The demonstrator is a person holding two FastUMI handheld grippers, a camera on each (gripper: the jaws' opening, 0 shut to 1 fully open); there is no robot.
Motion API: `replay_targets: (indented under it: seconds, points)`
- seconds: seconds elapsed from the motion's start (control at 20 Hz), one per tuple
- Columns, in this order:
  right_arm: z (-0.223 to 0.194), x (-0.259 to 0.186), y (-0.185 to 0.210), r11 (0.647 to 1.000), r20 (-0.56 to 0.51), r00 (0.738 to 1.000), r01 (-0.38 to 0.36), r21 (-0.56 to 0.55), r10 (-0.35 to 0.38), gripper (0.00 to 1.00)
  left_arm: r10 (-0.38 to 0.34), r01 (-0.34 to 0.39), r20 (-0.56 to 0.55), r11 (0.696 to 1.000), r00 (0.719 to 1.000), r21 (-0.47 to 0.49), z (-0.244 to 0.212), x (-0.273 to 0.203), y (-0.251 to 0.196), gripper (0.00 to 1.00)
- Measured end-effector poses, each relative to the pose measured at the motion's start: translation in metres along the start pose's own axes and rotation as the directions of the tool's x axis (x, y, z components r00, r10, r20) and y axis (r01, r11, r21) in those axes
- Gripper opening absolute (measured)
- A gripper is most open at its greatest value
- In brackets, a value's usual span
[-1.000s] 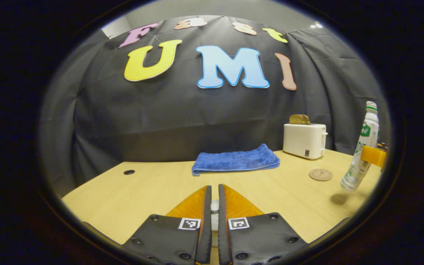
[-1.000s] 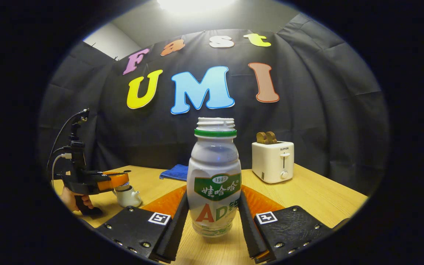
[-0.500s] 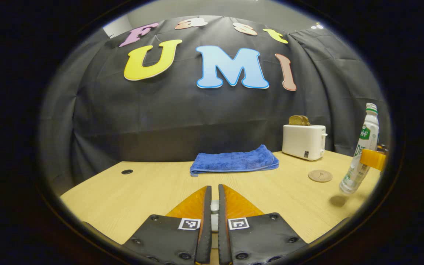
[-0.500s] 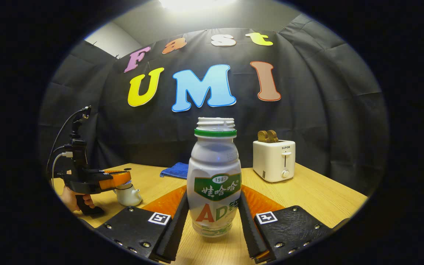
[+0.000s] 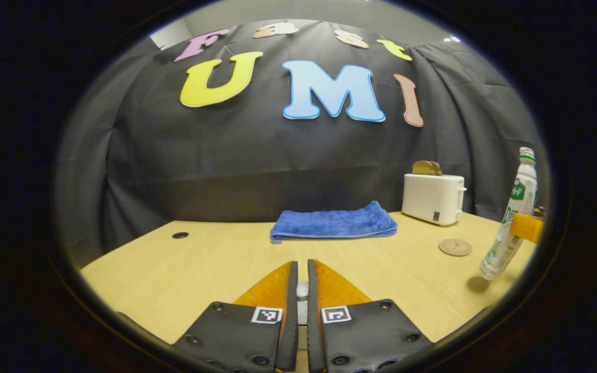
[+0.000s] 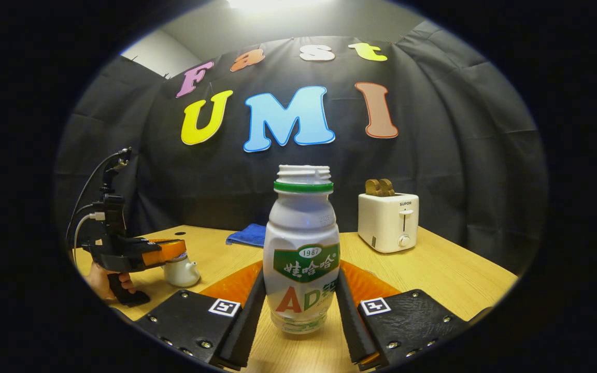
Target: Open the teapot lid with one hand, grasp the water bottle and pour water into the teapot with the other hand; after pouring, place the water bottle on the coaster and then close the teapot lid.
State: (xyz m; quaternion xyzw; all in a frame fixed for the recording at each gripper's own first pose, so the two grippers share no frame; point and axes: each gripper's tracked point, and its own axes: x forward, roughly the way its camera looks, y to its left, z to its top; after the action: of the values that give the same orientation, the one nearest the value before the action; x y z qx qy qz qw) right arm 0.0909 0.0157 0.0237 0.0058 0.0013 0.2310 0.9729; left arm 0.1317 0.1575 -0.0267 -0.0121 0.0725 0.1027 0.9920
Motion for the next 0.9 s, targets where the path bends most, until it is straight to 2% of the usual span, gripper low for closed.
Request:
replay_targets:
  seconds: [0.05, 0.2, 0.25, 0.35, 0.45, 0.5, 0.55, 0.65, 0.8, 0.9]
  points:
    - [0.000, 0.001, 0.000, 1.000, -0.002, 1.000, 0.002, -0.005, -0.002, 0.69, -0.008, 0.008, -0.006, 1.000, 1.000, -0.008, -0.001, -0.001, -0.001, 0.18]
    - [-0.005, 0.003, 0.002, 1.000, -0.014, 1.000, 0.002, -0.018, -0.002, 0.69, -0.010, 0.010, 0.038, 1.000, 0.999, -0.013, 0.010, -0.008, -0.004, 0.31]
    - [-0.005, 0.002, 0.000, 1.000, -0.014, 1.000, 0.005, -0.024, -0.005, 0.69, -0.005, 0.005, 0.057, 1.000, 0.998, -0.014, 0.016, -0.011, -0.002, 0.43]
    - [-0.001, 0.002, -0.002, 1.000, 0.001, 1.000, 0.016, -0.018, -0.016, 0.69, -0.002, 0.003, 0.087, 1.000, 0.996, -0.013, 0.024, -0.020, -0.001, 0.54]
    - [0.000, 0.004, -0.006, 1.000, -0.002, 1.000, 0.029, -0.002, -0.029, 0.69, -0.010, 0.010, 0.119, 1.000, 0.993, -0.003, 0.033, -0.026, -0.004, 0.55]
    - [0.000, 0.008, -0.019, 0.999, -0.008, 0.999, 0.050, -0.004, -0.050, 0.69, -0.030, 0.030, 0.127, 1.000, 0.991, 0.003, 0.033, -0.030, -0.009, 0.60]
    - [0.003, 0.011, -0.026, 0.998, -0.008, 0.998, 0.062, 0.005, -0.062, 0.70, -0.042, 0.041, 0.144, 0.999, 0.989, 0.006, 0.036, -0.034, -0.012, 0.76]
    - [0.007, 0.021, -0.031, 0.996, -0.012, 0.997, 0.080, 0.032, -0.079, 0.69, -0.049, 0.048, 0.177, 0.999, 0.983, 0.012, 0.046, -0.041, -0.013, 0.89]
    - [0.010, 0.038, -0.053, 0.991, -0.027, 0.991, 0.130, -0.034, -0.131, 0.70, -0.058, 0.065, 0.226, 0.998, 0.972, -0.023, 0.060, -0.051, -0.011, 0.90]
    - [0.018, 0.056, -0.067, 0.990, -0.035, 0.989, 0.140, -0.033, -0.141, 0.69, -0.055, 0.067, 0.245, 0.997, 0.968, -0.044, 0.064, -0.055, -0.006, 0.90]
